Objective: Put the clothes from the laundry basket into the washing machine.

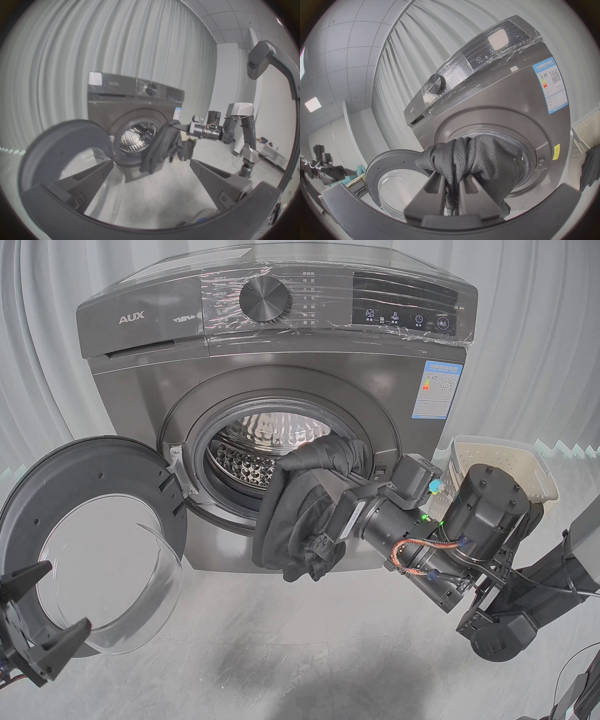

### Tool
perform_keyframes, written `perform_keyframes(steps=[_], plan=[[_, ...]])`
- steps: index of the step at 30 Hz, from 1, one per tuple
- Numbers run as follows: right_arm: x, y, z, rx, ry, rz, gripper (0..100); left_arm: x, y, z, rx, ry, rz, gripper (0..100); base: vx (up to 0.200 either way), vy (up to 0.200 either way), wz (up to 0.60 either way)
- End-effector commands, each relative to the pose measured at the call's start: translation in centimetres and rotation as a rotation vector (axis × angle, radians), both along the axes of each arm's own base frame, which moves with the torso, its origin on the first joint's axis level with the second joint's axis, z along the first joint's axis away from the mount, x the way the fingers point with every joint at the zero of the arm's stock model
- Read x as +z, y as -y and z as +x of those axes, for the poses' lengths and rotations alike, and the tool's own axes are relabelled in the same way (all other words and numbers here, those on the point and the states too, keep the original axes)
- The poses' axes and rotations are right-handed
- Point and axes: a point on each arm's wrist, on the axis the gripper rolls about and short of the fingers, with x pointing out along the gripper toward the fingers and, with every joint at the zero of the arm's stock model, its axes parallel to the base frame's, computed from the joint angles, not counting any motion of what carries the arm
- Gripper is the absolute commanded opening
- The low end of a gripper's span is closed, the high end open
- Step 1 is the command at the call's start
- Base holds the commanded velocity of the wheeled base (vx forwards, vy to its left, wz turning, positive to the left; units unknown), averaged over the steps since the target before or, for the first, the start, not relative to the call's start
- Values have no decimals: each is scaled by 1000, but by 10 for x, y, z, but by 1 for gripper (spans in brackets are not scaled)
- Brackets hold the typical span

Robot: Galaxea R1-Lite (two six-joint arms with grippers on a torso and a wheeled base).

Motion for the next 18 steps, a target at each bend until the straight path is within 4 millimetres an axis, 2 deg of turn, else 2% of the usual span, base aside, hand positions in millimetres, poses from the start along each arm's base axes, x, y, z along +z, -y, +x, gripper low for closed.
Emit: perform_keyframes(steps=[1,5,6,7,15,18], plan=[[8,-8,10,1,26,29,0,-19,23,63,-190,-234,35,100,0,0,0],[8,-9,11,-1,25,29,0,-23,38,93,-208,-240,33,100,0,0,0],[7,-9,11,-1,25,27,0,-24,39,94,-208,-240,32,100,0,0,0],[7,-9,11,-1,23,27,0,-26,49,108,-212,-235,20,100,0,0,0],[2,-15,17,-7,19,24,0,-46,80,143,-239,-279,45,100,0,0,0],[1,-17,19,-9,20,23,0,-52,90,162,-247,-300,52,100,0,0,0]])
